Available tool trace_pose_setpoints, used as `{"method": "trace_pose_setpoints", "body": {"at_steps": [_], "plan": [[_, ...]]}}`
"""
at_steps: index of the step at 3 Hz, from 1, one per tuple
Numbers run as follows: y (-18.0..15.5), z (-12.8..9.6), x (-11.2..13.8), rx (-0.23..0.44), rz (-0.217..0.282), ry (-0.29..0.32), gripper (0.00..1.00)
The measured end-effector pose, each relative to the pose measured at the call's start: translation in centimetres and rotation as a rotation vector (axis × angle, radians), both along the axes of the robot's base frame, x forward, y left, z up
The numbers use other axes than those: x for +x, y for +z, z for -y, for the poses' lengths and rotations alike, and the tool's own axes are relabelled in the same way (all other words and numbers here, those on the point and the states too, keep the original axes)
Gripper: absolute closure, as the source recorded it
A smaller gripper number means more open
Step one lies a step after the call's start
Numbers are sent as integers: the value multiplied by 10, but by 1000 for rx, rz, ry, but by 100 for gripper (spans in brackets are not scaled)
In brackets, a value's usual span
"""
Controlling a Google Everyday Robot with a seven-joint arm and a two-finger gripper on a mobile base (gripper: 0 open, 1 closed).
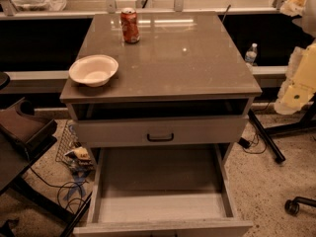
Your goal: Close middle drawer
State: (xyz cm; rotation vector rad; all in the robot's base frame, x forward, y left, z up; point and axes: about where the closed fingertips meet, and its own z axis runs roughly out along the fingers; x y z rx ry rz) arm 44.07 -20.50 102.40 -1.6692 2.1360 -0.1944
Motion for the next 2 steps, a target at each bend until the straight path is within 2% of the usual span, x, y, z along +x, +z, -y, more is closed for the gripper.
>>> {"method": "trace_pose_setpoints", "body": {"at_steps": [1, 2], "plan": [[0, 0, 0, 0, 0, 0, 0], [-7, -3, -2, 33, 11, 6, 0]]}}
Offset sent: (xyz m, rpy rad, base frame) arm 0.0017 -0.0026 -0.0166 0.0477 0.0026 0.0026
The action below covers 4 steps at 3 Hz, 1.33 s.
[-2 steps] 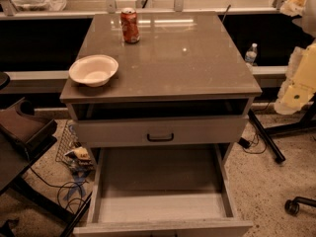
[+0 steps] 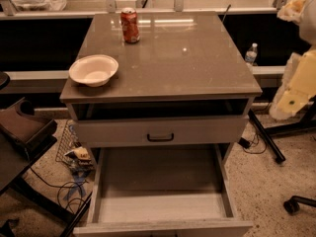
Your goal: Close middle drawer
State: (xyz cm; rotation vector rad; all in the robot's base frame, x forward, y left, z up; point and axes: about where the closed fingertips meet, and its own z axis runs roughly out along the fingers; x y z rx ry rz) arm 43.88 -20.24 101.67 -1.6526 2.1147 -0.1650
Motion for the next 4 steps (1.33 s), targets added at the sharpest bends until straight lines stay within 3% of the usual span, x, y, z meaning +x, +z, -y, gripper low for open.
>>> {"method": "trace_pose_setpoints", "body": {"at_steps": [2, 3, 4], "plan": [[-101, 13, -24, 147, -2, -116, 0], [-159, 9, -41, 151, 17, -132, 0], [-217, -7, -56, 102, 37, -139, 0]]}}
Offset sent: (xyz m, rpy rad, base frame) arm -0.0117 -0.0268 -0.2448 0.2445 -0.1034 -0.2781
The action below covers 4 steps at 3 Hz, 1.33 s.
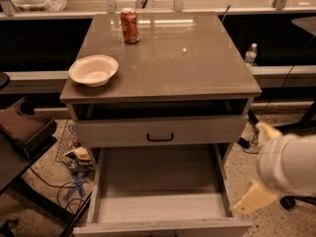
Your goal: Close middle drawer
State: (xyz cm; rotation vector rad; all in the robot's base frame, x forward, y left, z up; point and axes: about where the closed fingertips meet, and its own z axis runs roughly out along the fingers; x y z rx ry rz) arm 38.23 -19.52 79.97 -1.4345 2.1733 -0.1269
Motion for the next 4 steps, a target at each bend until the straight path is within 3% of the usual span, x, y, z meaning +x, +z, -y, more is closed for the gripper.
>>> {"method": "trace_pose_setpoints", "body": {"at_steps": [1, 2, 3, 4], "plan": [[-40, -3, -6, -18, 16, -26, 0], [-40, -2, -5, -16, 28, -30, 0], [-67, 13, 9, -32, -18, -27, 0], [-94, 54, 15, 7, -72, -58, 0]]}}
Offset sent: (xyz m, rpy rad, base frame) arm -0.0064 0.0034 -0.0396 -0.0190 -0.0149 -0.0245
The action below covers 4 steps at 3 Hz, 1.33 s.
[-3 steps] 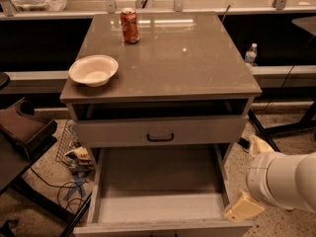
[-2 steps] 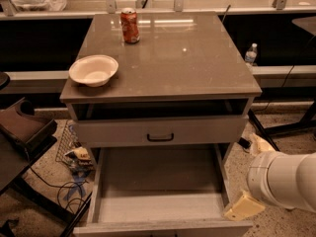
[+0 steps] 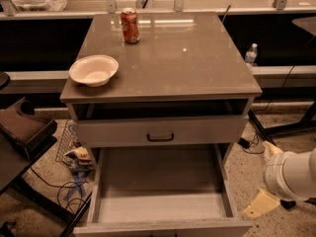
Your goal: Close middle drawer
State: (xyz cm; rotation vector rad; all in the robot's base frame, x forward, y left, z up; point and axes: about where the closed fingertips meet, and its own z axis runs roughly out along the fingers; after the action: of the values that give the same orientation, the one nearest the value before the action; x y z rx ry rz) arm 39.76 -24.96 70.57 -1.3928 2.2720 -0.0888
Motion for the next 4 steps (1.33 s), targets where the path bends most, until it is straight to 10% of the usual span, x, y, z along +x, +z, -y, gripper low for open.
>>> {"method": "trace_pose_setpoints", "body": {"at_steps": [2, 4], "plan": [[-24, 74, -65, -99, -61, 213, 0], [-29, 79, -103, -207, -39, 415, 0]]}}
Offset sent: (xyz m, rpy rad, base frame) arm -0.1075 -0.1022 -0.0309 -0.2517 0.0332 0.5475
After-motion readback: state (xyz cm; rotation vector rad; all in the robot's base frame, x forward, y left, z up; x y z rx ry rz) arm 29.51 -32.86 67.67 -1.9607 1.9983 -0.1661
